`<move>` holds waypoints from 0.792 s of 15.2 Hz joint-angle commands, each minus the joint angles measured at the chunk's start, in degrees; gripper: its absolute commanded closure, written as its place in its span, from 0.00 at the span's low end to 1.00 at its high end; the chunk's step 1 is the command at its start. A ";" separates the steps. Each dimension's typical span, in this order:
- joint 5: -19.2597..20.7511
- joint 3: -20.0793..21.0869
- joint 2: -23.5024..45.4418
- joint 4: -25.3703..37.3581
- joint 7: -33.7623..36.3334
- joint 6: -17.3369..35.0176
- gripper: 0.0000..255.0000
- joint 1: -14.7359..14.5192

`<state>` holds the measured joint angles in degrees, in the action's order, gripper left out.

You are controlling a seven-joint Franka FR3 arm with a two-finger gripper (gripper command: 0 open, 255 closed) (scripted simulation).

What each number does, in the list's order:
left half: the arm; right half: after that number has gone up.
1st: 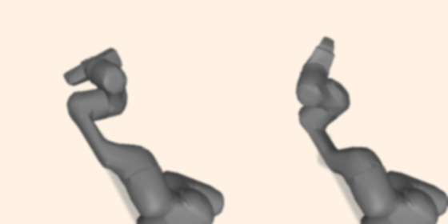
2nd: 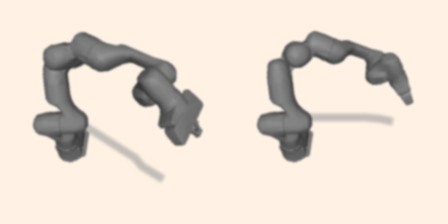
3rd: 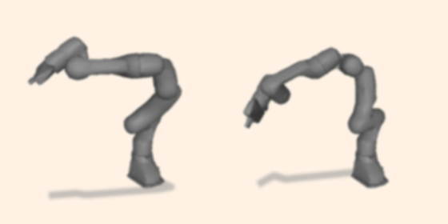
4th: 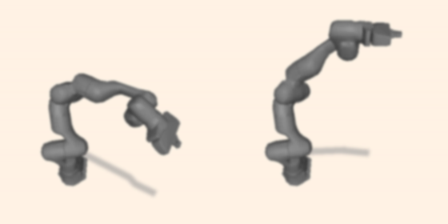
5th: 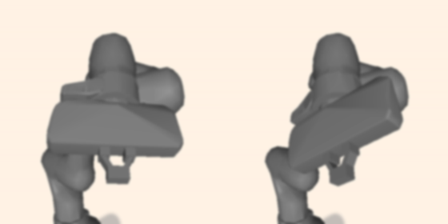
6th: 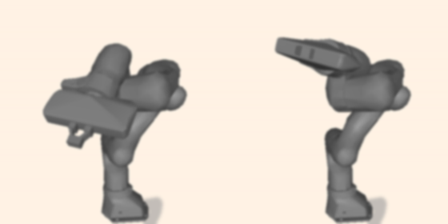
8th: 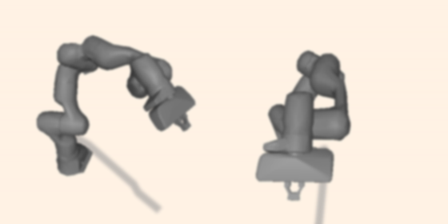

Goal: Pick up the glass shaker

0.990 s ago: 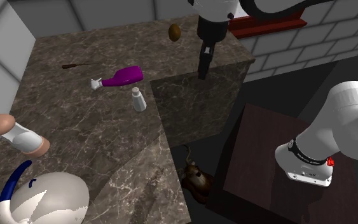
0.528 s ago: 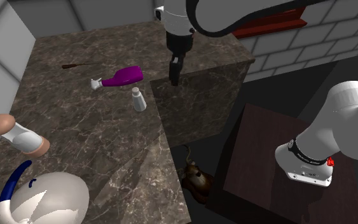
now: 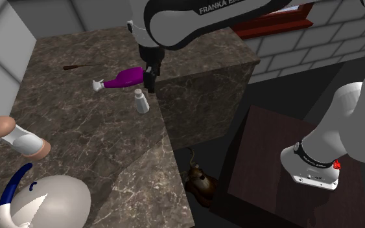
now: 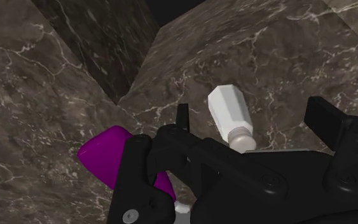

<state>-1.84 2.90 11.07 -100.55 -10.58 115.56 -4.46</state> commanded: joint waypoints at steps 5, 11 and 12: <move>-0.17 0.91 12.25 13.16 -0.84 -0.57 0.00 -0.94; -0.17 0.89 13.41 10.22 -1.02 3.52 0.00 -0.95; -0.17 0.88 13.78 9.55 -1.06 4.56 0.00 -0.96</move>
<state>-2.04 3.75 24.55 -90.15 -11.76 118.92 -5.28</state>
